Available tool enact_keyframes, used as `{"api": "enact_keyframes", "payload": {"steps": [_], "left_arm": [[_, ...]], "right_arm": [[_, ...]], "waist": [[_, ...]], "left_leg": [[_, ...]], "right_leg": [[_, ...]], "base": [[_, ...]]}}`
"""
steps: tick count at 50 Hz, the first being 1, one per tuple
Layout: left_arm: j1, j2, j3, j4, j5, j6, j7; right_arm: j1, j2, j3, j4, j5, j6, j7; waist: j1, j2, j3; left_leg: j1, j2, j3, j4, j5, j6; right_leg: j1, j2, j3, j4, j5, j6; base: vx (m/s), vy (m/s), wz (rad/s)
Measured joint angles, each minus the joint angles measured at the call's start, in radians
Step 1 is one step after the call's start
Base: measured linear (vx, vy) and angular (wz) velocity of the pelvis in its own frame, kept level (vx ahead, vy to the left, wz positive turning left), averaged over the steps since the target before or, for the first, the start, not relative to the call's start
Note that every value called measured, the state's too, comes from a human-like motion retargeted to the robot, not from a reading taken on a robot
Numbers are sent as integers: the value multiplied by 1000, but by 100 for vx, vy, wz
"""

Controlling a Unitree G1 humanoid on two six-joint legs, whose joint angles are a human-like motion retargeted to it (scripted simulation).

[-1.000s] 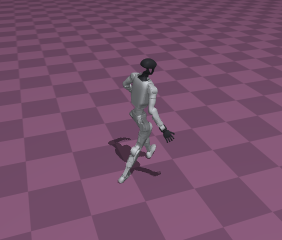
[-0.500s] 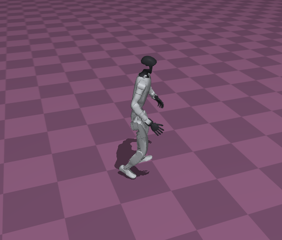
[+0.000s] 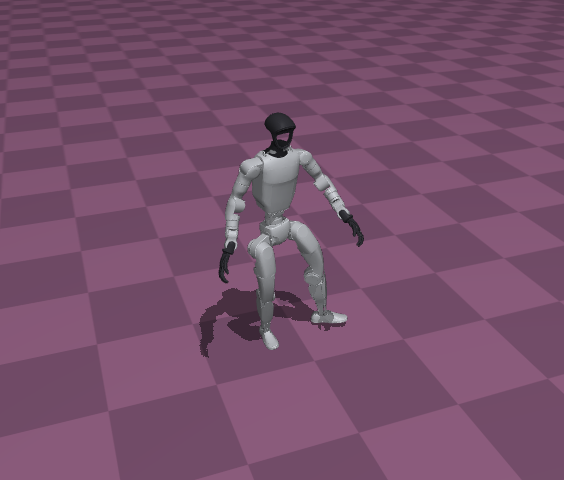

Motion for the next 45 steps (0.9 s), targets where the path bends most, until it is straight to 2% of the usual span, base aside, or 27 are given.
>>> {"api": "enact_keyframes", "payload": {"steps": [3,5,7,8,10,12,15,18,23,25,27,28,30,32,34,35,37,40,42,45], "left_arm": [[69,-32,65,-63,-9,-9,10],[124,-117,141,-111,-237,-57,84],[195,-124,176,-117,-6,-48,30],[238,-149,200,-122,1,-59,35],[322,-192,246,-122,-28,-72,65],[412,-226,283,-93,13,-70,85],[492,-273,324,-11,-1,-70,119],[503,-279,338,92,-71,-78,146],[526,-215,346,206,-63,-34,124],[507,-162,377,287,-68,-2,68],[505,-117,396,372,27,20,19],[483,-100,401,404,4,22,22],[438,-75,414,459,24,36,42],[393,-66,431,459,15,51,87],[354,-68,441,410,-35,51,136],[337,-74,441,374,-72,45,159],[316,-88,421,276,-158,12,172],[301,-104,369,126,-233,-36,116],[289,-104,324,38,-225,-41,56],[251,-103,264,-51,-185,-47,-32]], "right_arm": [[-42,-62,-32,-23,-9,13,76],[-110,-112,-37,-12,-33,12,43],[-174,-160,-41,-10,-75,9,34],[-206,-178,-39,-11,-85,5,7],[-285,-204,-21,-21,-86,0,-48],[-352,-216,-14,-54,-99,-12,-64],[-455,-239,39,-129,-123,-28,-48],[-545,-276,127,-213,-166,-38,-15],[-581,-330,224,-332,-211,-48,53],[-539,-332,234,-396,-190,-39,109],[-406,-315,175,-446,-173,-35,166],[-352,-307,160,-449,-165,-35,167],[-222,-280,102,-436,-164,-32,176],[-116,-247,52,-383,-190,-20,179],[-51,-215,27,-296,-233,1,185],[-31,-201,24,-245,-256,14,189],[-15,-172,31,-133,-299,41,203],[0,-132,23,6,-341,76,237],[16,-113,-11,67,-343,90,259],[49,-86,-48,104,-310,101,271]], "waist": [[53,16,22],[115,29,51],[186,37,71],[226,37,78],[339,33,100],[383,37,86],[444,33,73],[515,6,110],[486,-56,75],[459,-97,52],[373,-124,-22],[386,-135,-17],[370,-138,-23],[355,-117,-25],[353,-88,-33],[355,-77,-41],[360,-71,-62],[353,-56,-80],[319,-43,-89],[255,-31,-86]], "left_leg": [[-49,-59,21,-96,48,-34],[-84,-111,-26,-138,56,-34],[-126,-162,-104,-154,58,-34],[-139,-179,-134,-157,58,-34],[-112,-183,-142,-211,74,-34],[-199,-146,-175,-114,40,-31],[-262,-116,-177,-75,13,-5],[-159,-136,-3,-192,7,32],[-83,-163,404,-147,-107,141],[-48,-186,462,-174,-93,156],[-124,-140,380,-49,-123,170],[-79,-165,372,-114,-96,149],[-43,-170,316,-112,-117,124],[-13,-155,260,-86,-156,127],[11,-129,219,-60,-191,144],[19,-124,205,-48,-211,158],[22,-137,194,-24,-253,193],[41,-172,178,9,-315,225],[39,-206,137,40,-357,232],[56,-273,66,74,-410,229]], "right_leg": [[39,39,107,-16,-7,0],[73,55,196,-30,-7,11],[100,59,292,-25,-10,36],[127,61,348,-42,-6,40],[177,65,493,-66,3,43],[190,81,583,-80,18,19],[191,77,701,-79,24,17],[221,30,773,-73,19,56],[222,4,682,-62,37,59],[225,6,664,-38,62,48],[225,39,609,-44,142,27],[245,41,621,-34,192,48],[275,64,611,-12,318,94],[270,95,587,59,424,149],[205,92,496,194,450,172],[152,62,424,278,433,171],[31,-86,233,416,355,122],[-76,-289,15,440,285,62],[-116,-358,-65,339,283,73],[-148,-406,-109,95,348,133]], "base": [[29,0,-196],[33,9,-231],[41,7,-263],[46,-2,-310],[48,-13,-351],[41,-6,-265],[40,12,-230],[44,22,-194],[48,25,-27],[61,26,45],[67,25,131],[72,28,80],[72,31,101],[69,29,130],[64,29,89],[60,35,51],[56,36,32],[53,34,44],[50,32,101],[50,24,135]]}}
